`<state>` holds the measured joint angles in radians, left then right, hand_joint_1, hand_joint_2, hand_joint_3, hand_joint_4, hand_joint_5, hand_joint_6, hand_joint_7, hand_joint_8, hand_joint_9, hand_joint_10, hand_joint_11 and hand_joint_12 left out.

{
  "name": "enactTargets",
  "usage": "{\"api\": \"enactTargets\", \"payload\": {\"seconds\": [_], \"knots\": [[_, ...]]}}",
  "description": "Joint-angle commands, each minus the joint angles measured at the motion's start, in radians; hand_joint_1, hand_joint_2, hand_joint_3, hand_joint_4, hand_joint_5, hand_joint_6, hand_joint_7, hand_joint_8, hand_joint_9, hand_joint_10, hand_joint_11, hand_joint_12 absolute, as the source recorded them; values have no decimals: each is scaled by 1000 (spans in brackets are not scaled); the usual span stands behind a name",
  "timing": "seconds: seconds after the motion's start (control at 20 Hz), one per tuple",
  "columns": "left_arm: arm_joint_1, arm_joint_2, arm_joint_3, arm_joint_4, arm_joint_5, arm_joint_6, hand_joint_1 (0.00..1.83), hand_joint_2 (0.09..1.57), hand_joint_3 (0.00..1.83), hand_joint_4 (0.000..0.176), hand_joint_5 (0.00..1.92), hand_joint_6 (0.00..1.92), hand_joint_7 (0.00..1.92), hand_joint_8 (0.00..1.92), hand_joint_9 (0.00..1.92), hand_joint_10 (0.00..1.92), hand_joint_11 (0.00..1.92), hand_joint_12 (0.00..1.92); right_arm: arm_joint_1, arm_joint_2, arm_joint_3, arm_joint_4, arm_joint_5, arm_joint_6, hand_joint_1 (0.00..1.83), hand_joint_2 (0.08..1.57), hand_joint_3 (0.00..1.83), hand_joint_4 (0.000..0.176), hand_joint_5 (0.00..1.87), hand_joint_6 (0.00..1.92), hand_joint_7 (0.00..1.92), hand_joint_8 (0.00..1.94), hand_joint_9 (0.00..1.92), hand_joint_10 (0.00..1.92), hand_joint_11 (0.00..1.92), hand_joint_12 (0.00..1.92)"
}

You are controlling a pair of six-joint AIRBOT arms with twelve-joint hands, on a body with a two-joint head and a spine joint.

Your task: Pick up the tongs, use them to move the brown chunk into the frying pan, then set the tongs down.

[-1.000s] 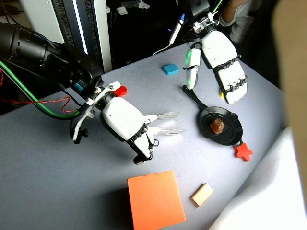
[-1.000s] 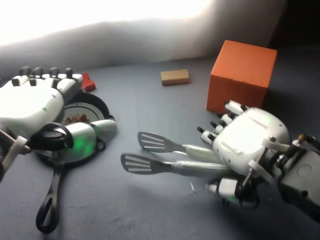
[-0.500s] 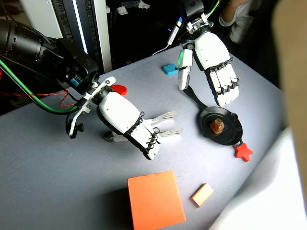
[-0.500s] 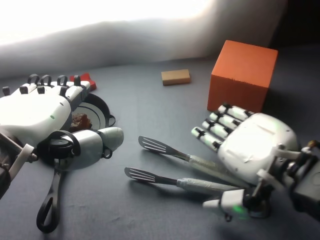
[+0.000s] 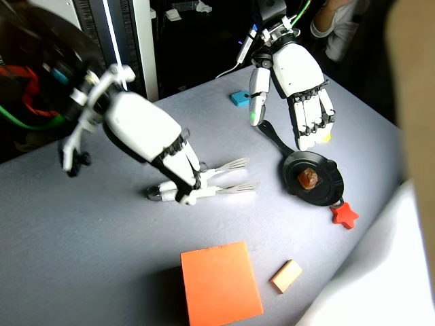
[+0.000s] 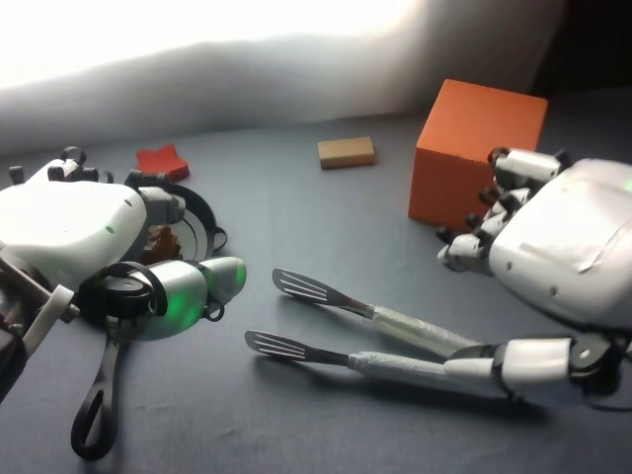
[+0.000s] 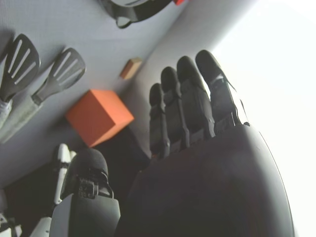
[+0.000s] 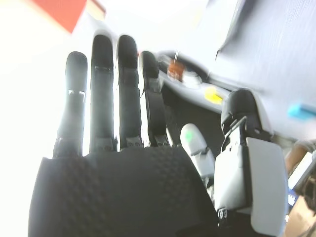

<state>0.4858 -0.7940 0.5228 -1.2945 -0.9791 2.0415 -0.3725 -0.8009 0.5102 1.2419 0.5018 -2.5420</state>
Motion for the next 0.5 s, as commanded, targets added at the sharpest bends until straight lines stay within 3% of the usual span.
{"api": "enactTargets", "payload": {"seconds": [0.0,0.05,0.1,0.2,0.3,0.45], "knots": [[-12,3,-3,73,-64,2,164,1370,16,0,727,657,784,974,656,1246,317,1761,28,18,-7,-52,-20,-12,315,1204,14,0,1050,329,1217,178,913,886,430,1735],[-12,3,-4,73,-64,3,153,1420,20,0,681,1105,713,1428,615,1627,386,1889,43,37,-6,-52,-50,-26,244,1267,13,0,1062,522,1276,251,917,1217,538,1884],[-12,2,-5,74,-64,3,163,1462,11,0,737,1495,783,1638,703,1840,530,1921,72,72,1,-52,-128,-48,255,1316,4,0,1091,980,1249,919,1027,1676,867,1921],[-10,2,-5,74,-66,3,310,1438,0,0,888,1616,966,1664,870,1894,735,1921,103,115,31,-52,-282,33,241,1364,14,0,1166,1390,1269,1406,1149,1891,1096,1921],[-5,2,-5,75,-74,3,356,1427,0,0,981,1663,1123,1702,1057,1920,958,1921,151,164,60,-52,-473,97,351,1413,25,0,1153,1639,1263,1682,1245,1920,1243,1921],[-3,2,-5,75,-74,3,478,1444,2,0,991,1722,1147,1722,1105,1921,1035,1921,203,216,69,-52,-554,150,547,1461,38,0,1140,1672,1307,1868,1356,1921,1385,1921]]}}
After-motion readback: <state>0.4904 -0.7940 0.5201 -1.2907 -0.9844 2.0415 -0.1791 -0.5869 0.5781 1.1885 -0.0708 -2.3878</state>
